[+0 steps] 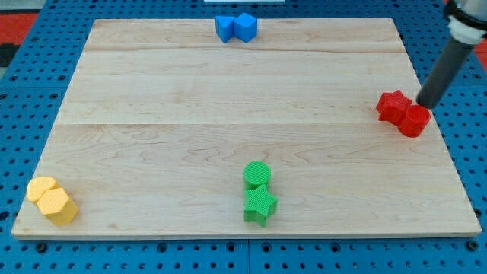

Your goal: Move red star towards center

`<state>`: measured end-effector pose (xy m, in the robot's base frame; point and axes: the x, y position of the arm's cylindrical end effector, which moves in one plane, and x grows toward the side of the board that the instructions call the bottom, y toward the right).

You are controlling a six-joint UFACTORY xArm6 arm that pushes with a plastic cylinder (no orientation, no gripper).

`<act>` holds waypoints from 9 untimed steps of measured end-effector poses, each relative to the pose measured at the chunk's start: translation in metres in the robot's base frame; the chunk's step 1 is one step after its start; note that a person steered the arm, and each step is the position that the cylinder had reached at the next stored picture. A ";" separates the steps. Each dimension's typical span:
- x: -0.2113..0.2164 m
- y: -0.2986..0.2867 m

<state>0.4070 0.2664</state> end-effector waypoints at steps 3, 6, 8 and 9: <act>0.008 -0.137; 0.030 -0.114; 0.077 -0.099; 0.102 -0.091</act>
<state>0.5089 0.1758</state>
